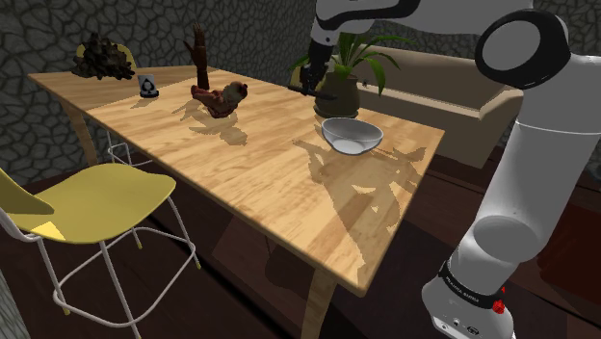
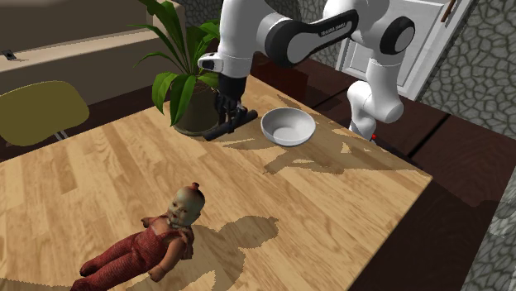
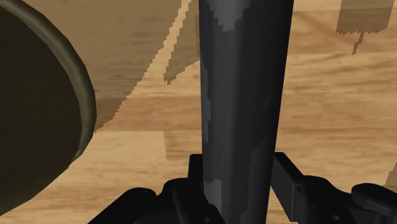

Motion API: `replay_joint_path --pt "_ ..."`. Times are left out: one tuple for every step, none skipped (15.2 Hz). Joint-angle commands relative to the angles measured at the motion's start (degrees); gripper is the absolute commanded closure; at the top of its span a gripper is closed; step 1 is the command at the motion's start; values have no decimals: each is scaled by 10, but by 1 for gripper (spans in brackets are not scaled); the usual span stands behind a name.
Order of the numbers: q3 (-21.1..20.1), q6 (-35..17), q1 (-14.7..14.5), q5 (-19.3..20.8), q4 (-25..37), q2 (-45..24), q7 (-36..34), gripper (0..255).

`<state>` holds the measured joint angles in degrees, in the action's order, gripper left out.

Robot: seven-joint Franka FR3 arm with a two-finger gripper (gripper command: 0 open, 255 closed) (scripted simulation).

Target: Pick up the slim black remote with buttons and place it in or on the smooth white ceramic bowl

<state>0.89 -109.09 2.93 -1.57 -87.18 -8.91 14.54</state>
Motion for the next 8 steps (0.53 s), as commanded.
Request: replay_joint_path --pt "-1 15 -1 1 17 -2 -2 255" --pt "-1 23 -1 1 26 -3 -2 255" --pt "-1 26 -1 1 30 -4 -2 255" --pt "-1 16 -1 1 -7 23 -3 255" --pt "-1 8 -2 2 -41 49 -3 255" --pt "-1 0 -2 2 -74 74 -4 255" --pt "-2 -6 -3 3 -105 99 -5 255" --pt "-2 -12 -3 3 -135 123 -5 255"
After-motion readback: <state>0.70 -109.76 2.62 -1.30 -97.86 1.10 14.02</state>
